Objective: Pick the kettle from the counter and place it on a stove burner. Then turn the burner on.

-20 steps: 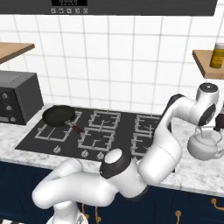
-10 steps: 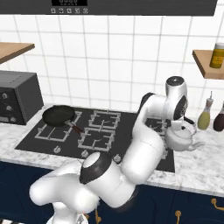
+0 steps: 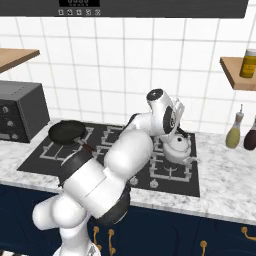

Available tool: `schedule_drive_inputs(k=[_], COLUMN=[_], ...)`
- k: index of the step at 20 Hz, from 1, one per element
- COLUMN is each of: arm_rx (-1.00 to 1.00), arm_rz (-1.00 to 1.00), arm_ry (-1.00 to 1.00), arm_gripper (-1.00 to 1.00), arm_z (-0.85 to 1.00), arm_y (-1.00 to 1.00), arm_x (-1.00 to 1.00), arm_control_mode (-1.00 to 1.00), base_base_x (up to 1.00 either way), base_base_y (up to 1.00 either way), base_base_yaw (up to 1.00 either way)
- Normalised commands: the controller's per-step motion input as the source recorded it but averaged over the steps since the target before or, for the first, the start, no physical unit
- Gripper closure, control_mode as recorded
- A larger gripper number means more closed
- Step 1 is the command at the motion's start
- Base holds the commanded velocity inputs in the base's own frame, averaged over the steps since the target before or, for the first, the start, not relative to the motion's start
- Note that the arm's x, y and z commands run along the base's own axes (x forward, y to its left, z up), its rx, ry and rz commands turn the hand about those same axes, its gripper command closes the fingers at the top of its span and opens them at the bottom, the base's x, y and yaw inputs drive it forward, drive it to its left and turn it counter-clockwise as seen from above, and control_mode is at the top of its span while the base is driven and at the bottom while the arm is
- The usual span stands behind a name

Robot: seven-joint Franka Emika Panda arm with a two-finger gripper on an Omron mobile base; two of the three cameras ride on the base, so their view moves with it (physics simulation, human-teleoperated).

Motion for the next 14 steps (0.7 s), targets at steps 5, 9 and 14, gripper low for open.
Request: schedule_drive_inputs(k=[5,9,14], arm_rx=[0.0,0.0,-0.03], arm_rz=[-0.01,0.0,0.0], arm_ry=[0.01,0.08,0.08], arm_gripper=[1.0,1.0,1.0], arm_z=[-0.02,-0.24,-0.23], arm_y=[0.05,0.0,0.02], arm_x=[0.01,0.05,0.04], arm_control_mode=[-1.0,-1.0,-1.0], base_base_x=[0.0,0.0,0.0], base_base_y=[0.0,0.0,0.0], base_base_yaw=[0.0,0.0,0.0])
